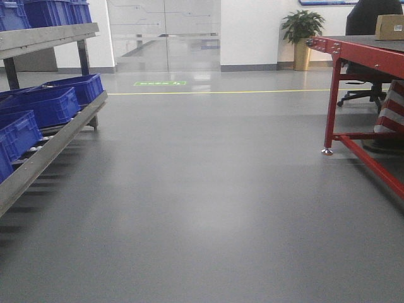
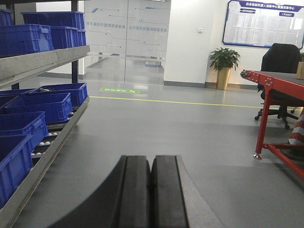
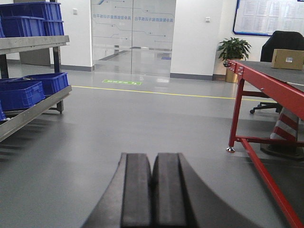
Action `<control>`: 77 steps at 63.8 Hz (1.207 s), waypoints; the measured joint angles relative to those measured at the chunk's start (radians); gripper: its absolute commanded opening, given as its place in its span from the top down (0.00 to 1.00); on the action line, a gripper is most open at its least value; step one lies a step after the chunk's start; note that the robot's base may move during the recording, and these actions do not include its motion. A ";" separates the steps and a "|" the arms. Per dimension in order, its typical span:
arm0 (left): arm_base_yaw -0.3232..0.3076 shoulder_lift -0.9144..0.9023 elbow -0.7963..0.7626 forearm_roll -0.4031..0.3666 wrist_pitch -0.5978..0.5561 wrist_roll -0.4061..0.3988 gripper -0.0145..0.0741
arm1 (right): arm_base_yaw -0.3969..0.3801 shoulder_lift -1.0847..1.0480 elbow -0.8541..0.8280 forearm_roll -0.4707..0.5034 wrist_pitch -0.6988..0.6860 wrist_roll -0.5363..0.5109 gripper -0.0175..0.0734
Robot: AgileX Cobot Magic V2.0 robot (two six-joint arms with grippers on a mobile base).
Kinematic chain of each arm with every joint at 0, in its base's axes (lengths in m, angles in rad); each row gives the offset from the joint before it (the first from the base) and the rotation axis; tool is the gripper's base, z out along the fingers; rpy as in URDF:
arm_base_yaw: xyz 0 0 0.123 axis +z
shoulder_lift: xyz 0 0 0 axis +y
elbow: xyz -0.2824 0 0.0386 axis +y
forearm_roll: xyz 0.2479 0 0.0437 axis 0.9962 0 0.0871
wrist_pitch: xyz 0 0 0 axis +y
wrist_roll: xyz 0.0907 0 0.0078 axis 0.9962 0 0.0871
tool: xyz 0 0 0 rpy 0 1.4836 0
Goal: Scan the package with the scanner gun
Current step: 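Drive the base forward along the aisle past the blue crate shelves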
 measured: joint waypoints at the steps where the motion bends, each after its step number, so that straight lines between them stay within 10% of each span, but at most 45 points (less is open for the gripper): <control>1: 0.000 0.000 0.000 0.000 0.000 0.000 0.96 | 0.000 0.000 0.000 0.000 0.000 0.000 0.99; 77: 0.000 0.000 0.000 0.000 0.000 0.000 0.96 | 0.000 0.000 0.000 0.000 0.000 0.000 0.99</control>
